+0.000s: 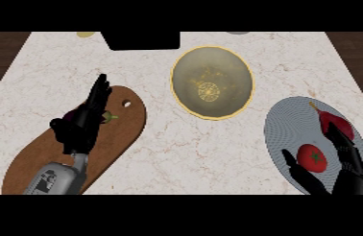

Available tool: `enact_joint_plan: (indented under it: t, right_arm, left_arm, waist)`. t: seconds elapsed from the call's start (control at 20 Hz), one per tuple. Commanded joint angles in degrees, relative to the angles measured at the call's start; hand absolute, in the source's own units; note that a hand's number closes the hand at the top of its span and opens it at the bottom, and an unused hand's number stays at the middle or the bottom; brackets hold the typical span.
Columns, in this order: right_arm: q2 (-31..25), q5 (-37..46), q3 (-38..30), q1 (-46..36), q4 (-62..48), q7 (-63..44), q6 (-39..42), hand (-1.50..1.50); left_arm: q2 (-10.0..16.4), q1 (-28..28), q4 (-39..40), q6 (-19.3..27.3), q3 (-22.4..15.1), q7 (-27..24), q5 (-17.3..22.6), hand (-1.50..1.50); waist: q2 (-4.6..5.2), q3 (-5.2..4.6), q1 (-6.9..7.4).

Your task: Pick the tomato from the placemat and place it in the bowl

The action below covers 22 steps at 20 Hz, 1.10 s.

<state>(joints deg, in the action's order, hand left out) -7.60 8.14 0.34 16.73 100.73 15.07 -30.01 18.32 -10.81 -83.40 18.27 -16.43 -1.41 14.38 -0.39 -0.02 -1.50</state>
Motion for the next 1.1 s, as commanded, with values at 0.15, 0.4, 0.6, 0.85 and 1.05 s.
enact_joint_plan:
  t: [0.15,0.4,0.6,0.85,1.05]
  right_arm:
    - [0.4,7.2,0.2,9.6,15.1,-2.5,-5.5,-1.50]
    - [-3.1,19.5,0.6,12.0,23.0,-24.2,-3.7,-1.50]
    - [-6.3,19.4,-1.3,8.3,26.6,-38.2,4.2,-1.50]
    - [-10.0,17.1,-2.5,5.5,25.5,-49.4,12.3,-1.50]
    - [-13.6,10.7,-6.8,0.2,21.2,-55.7,18.8,-1.50]
  left_arm:
    - [-2.4,-1.0,-1.9,1.4,-0.6,3.2,-3.0,0.00]
    - [-3.6,1.3,-3.7,1.0,-2.7,2.8,-4.1,0.00]
    - [-1.1,2.0,-6.1,-1.9,0.0,4.8,-2.1,0.00]
    - [-3.8,-1.5,-0.4,-1.3,0.7,2.4,-3.7,0.00]
    - [-4.1,-0.6,-3.1,0.2,0.1,4.1,-5.6,0.00]
  waist:
    - [0.29,-0.03,0.89]
    - [0.44,-0.10,1.42]
    - [0.45,-0.06,1.95]
    - [0.58,-0.04,1.50]
    - [0.47,0.02,1.65]
